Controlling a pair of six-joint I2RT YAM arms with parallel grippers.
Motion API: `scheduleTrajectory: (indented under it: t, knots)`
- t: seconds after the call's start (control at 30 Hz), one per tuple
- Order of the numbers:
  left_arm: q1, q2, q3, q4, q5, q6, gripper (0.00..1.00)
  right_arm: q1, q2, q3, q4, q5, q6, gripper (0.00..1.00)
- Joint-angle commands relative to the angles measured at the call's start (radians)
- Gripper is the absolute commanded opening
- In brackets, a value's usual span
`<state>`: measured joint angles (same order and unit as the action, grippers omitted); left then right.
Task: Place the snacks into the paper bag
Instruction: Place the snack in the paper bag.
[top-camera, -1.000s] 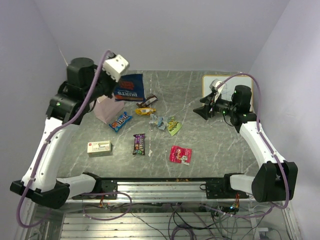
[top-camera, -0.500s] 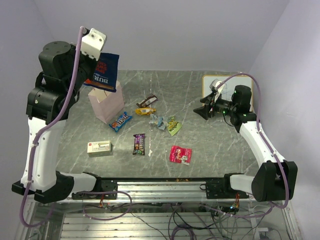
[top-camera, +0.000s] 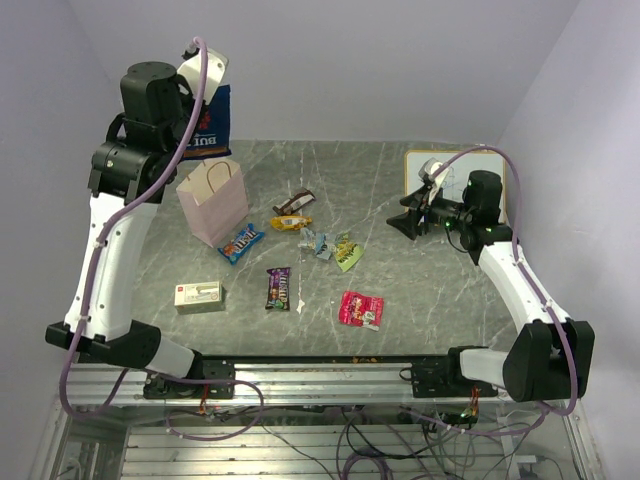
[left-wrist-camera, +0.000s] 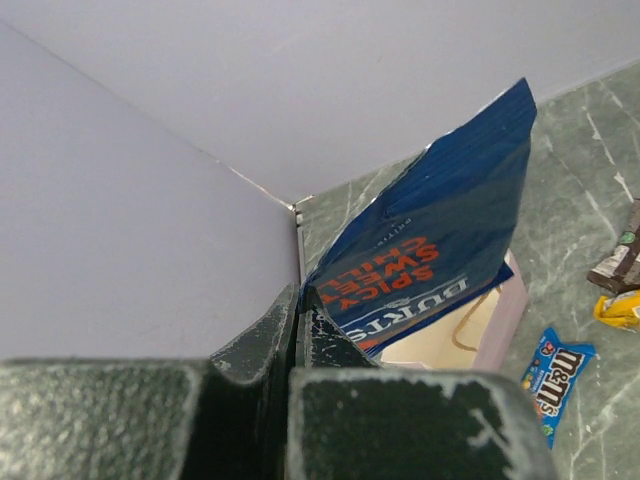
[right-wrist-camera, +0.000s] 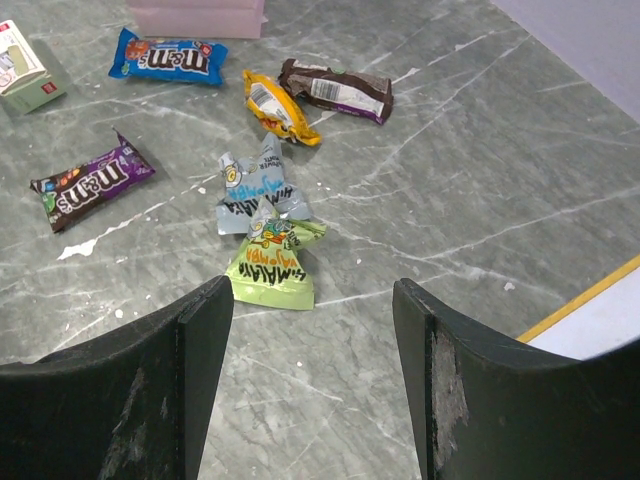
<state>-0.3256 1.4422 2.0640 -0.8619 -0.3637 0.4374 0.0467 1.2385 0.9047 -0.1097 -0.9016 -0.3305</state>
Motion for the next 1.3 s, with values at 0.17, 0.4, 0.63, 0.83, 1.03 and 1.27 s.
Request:
scheduleTrajectory:
  t: [0.17, 0.4, 0.63, 0.83, 1.03, 1.27]
  knots:
    - [0.019, 0.021, -0.005, 0.09, -0.066, 0.028, 0.07, -0.006, 0.011, -0.012, 0.009, -0.005, -0.017, 0.65]
    - [0.02, 0.04, -0.026, 0.109, -0.08, 0.035, 0.07, -0.006, 0.018, -0.012, 0.01, -0.01, -0.016, 0.65]
    - [0.022, 0.05, -0.045, 0.109, -0.07, 0.03, 0.07, -0.005, 0.018, -0.01, 0.008, -0.012, -0.019, 0.65]
    - [0.023, 0.042, -0.092, 0.119, -0.071, 0.032, 0.07, -0.006, 0.015, -0.011, 0.008, -0.015, -0.018, 0.65]
    - [0.023, 0.044, -0.129, 0.121, -0.059, 0.023, 0.07, -0.005, 0.006, -0.014, 0.01, -0.022, -0.018, 0.65]
    - [0.022, 0.036, -0.183, 0.136, -0.051, 0.021, 0.07, -0.005, 0.005, -0.013, 0.008, -0.023, -0.021, 0.65]
